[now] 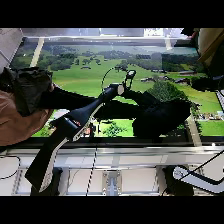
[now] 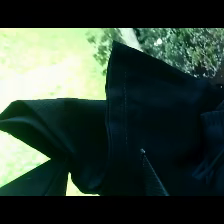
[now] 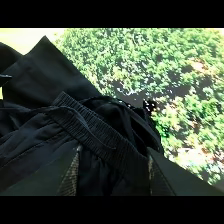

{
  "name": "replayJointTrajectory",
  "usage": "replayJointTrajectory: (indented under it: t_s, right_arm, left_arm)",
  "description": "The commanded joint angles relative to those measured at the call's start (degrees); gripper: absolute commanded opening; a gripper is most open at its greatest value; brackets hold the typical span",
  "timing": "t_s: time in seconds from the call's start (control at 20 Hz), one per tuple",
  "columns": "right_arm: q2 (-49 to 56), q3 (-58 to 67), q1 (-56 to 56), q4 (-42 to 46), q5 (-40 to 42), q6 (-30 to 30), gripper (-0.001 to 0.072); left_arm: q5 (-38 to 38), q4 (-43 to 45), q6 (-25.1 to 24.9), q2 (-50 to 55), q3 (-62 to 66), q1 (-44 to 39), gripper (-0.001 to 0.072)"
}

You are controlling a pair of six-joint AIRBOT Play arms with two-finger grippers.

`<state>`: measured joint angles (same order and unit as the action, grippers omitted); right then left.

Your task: Fold the clothes and pants, and hang the long-sleeved shirts on hangers.

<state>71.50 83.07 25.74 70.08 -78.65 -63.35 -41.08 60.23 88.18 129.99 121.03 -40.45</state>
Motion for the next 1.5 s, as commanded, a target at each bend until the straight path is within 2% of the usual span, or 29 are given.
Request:
replayJointTrajectory:
  t_s: [0.0,0.2,0.25,0.3,0.35,0.5,0.65,0.9,1.0,1.1,1.15,1.2,1.25,1.45]
  right_arm:
    - [0.0,0.0,-0.1,0.0,0.0,0.0,0.0447]
    - [0.0,0.0,0.0,0.0,0.0,0.1,0.0447]
    - [0.0,0.0,0.0,0.0,0.0,0.2,0.0447]
    - [0.0,0.0,-0.1,0.0,0.0,0.3,0.0447]
    - [0.0,0.0,-0.1,0.0,0.0,0.5,0.0446]
    - [0.0,0.0,0.0,1.5,0.0,1.6,0.0447]
    - [1.0,-1.8,1.3,8.5,2.1,2.0,0.0447]
    - [8.5,-10.8,5.5,-1.4,1.3,5.1,0.0448]
    - [11.6,-12.5,4.1,-7.7,1.3,7.7,0.0448]
    - [15.0,-12.7,1.0,-9.5,1.6,8.0,0.0446]
    - [16.4,-12.7,-0.7,-9.2,1.0,8.1,0.0399]
    - [17.5,-12.7,-2.4,-9.1,-0.7,9.7,0.0166]
    - [17.9,-12.7,-3.9,-8.3,-2.2,11.4,0.0038]
    - [15.6,-9.8,-3.7,-2.4,-6.0,11.5,0.0034]
  left_arm:
    - [1.3,-2.7,0.1,0.8,-0.1,0.0,0.0464]
    - [1.0,-5.2,-0.1,1.9,-0.1,-0.1,0.0446]
    - [1.0,-5.3,-0.5,1.8,-0.1,-0.1,0.0314]
    - [1.0,-5.6,-2.4,1.8,-0.1,-0.1,0.0120]
    - [1.0,-6.4,-3.8,1.8,-0.1,-0.1,0.0010]
    - [1.0,-7.8,-4.7,0.9,-0.1,0.0,0.0007]
    - [1.0,-7.1,-6.2,-1.9,-0.1,1.7,0.0006]
    - [-0.7,-6.9,-6.1,-4.6,-0.1,3.8,0.0006]
    - [-0.7,-6.8,-6.1,-4.6,-0.1,3.8,0.0007]
    - [-0.7,-6.7,-6.2,-4.6,-0.1,3.8,0.0007]
    - [-0.7,-6.7,-6.1,-4.6,-0.1,3.8,0.0007]
    - [-0.7,-6.6,-6.2,-4.9,-0.1,3.9,0.0007]
    - [-0.7,-6.2,-6.2,-5.4,-0.1,4.3,0.0006]
    - [-2.7,6.7,-6.1,-12.6,-0.1,7.8,0.0005]
